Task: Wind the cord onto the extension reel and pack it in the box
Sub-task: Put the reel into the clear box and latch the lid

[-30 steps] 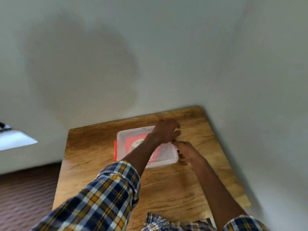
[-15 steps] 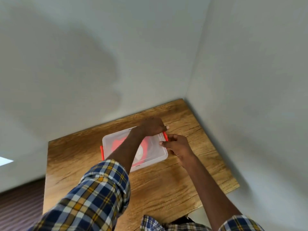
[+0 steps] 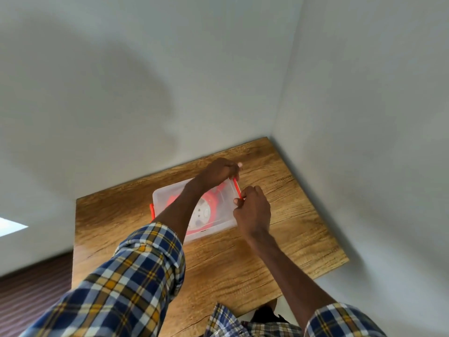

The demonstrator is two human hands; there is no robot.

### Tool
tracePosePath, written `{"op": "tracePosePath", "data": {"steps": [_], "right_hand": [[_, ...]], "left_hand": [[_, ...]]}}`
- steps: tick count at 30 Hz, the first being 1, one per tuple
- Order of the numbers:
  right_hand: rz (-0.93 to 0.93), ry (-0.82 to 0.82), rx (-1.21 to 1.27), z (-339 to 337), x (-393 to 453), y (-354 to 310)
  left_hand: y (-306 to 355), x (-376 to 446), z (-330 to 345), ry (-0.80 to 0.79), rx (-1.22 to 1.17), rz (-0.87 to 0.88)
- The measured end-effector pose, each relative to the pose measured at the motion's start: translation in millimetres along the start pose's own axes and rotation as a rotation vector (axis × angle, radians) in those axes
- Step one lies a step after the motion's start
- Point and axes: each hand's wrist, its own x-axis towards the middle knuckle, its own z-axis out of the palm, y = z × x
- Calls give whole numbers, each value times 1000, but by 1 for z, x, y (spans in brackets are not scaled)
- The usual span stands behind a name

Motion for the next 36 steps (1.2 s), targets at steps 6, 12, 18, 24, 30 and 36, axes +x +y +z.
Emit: {"op": "tracePosePath", "data": {"steps": [6,12,18,24,30,36], "right_hand": [[128,3,130,-3,-13,11],[386,-170,623,20,-14,-6],[156,-545,707,67,-31,-71],[-131,-660,492,119,-60,-135],[-244,-698,424,157,-55,-198],[-233,-758,421,172,-45,-229]], "left_hand": [[-30,-27,-30,-34,226,-25],[-89,-78,-68,234,373,-317],[-145,-150,-92,550,229,-568],[-194,-244,-108,807,-213,-519],[-221,-271,-139,962,-274,-496],[-244,-268,-160,1004,-258,-498]]}}
